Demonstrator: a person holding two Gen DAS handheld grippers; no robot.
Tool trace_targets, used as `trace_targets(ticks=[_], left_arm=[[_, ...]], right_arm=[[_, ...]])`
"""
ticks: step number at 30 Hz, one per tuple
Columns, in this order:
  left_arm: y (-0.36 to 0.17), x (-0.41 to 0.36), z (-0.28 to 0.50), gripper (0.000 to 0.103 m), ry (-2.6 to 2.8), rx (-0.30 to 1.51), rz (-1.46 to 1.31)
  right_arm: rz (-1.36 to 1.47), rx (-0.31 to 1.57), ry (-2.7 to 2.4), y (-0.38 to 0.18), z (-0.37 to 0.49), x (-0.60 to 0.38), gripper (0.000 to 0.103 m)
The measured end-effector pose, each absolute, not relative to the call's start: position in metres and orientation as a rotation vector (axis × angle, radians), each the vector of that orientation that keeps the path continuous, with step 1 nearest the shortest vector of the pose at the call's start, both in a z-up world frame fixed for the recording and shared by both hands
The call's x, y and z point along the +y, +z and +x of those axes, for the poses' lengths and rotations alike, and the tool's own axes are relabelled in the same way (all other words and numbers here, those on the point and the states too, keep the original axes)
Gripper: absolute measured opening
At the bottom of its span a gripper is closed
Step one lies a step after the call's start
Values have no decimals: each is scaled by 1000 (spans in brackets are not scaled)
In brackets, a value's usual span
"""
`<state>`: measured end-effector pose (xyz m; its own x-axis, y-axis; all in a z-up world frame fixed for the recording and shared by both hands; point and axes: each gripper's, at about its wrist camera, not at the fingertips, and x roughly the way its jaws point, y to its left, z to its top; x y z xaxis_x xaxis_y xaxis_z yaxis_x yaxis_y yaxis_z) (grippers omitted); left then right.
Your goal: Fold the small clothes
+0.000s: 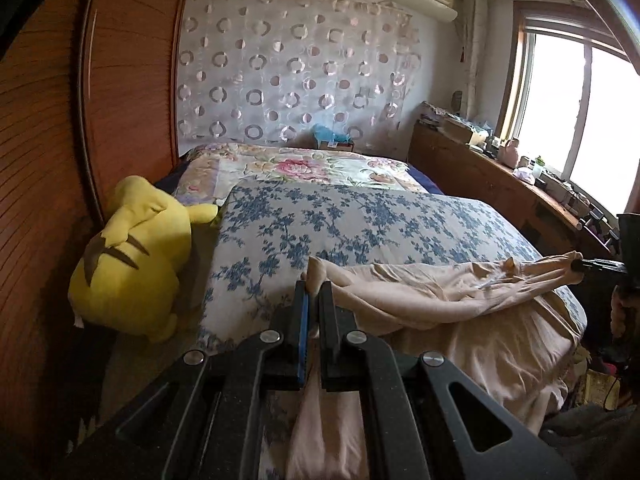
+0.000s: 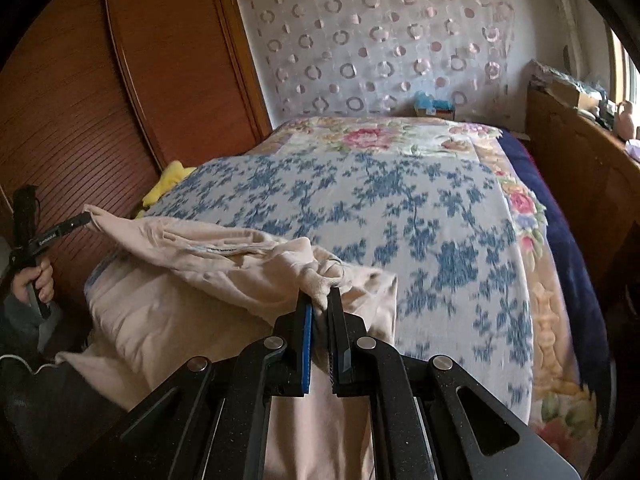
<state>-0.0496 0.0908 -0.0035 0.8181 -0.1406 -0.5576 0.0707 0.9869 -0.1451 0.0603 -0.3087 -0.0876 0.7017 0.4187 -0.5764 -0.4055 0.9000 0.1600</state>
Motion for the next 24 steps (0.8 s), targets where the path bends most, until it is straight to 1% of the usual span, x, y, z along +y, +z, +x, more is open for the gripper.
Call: trace_targets(ticks=[4, 7, 14, 15, 16, 17, 19, 20, 21, 22, 23, 24], left_arm=[[-5, 88, -59, 5, -118, 612, -106], [-18, 84, -57, 5, -112, 640, -74], [-44, 79, -47, 6, -99, 709, -47], [-45, 79, -46, 9, -92, 711, -37], [-44, 79, -46, 16, -85, 706, -29], [-43, 79, -47, 22, -73, 693, -16], [-38, 82, -46, 41, -73, 660, -12], [-35, 84, -44, 42, -76, 648, -19], [-33, 85, -43, 46, -80, 643, -20], [-30, 86, -40, 53, -82, 636, -18], [-27, 87, -37, 57, -84, 629, -14], [-23, 87, -33, 64, -89, 620, -8]], right_arm=[[15, 660, 438, -80, 44, -317, 6], [-10, 670, 428, -79, 33, -318, 6], [-10, 760, 403, -116, 38, -315, 6], [-15, 765, 398, -118, 39, -314, 6], [-17, 766, 397, -117, 40, -313, 6], [-25, 767, 394, -116, 41, -312, 7], [-56, 765, 366, -113, 44, -309, 19], [-65, 763, 353, -112, 45, -308, 29], [-66, 757, 344, -110, 46, -308, 32], [-64, 751, 338, -108, 47, -309, 33], [-66, 746, 332, -105, 47, -309, 36], [-69, 737, 326, -103, 48, -310, 41]])
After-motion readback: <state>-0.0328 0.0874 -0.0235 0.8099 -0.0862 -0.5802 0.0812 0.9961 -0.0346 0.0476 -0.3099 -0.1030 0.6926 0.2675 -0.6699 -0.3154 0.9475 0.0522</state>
